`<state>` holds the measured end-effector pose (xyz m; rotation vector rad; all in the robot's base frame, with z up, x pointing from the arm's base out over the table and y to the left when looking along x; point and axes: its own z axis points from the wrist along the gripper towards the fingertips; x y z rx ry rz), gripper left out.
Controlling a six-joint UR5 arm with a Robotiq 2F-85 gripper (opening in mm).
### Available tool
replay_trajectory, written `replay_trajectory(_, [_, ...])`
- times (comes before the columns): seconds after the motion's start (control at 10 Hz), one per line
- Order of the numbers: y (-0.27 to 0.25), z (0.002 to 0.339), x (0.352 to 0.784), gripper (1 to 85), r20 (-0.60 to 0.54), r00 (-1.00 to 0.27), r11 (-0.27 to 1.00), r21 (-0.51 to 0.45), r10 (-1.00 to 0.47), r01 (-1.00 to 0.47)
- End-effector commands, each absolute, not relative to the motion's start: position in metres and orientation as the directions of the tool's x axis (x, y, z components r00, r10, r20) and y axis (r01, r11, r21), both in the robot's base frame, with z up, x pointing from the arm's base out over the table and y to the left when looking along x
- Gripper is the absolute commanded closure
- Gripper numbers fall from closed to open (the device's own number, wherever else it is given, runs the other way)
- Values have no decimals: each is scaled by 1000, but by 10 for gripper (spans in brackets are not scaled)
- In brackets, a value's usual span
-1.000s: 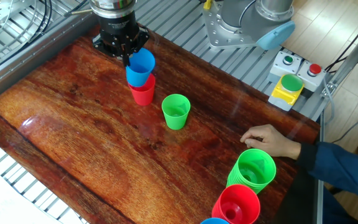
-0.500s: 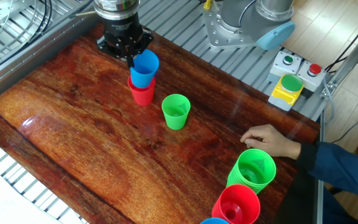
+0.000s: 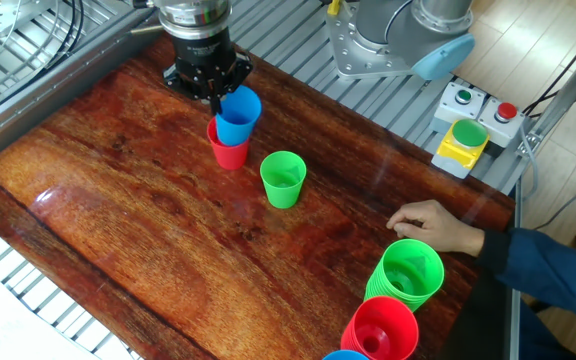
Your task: Stack the cups
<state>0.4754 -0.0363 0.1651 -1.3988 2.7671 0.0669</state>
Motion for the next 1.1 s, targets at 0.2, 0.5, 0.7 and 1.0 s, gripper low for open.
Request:
replay_trajectory(0.2, [-39, 159, 484, 797, -68, -557, 559, -10, -828, -829])
replay_trajectory(0.5, [-38, 159, 486, 727, -73, -548, 550, -11, -834, -835])
replay_trajectory(0.7, [-37, 159, 486, 703, -79, -544, 546, -7, -835, -838])
replay_trajectory(1.0, [-34, 160, 483, 687, -85, -553, 555, 7, -829, -832])
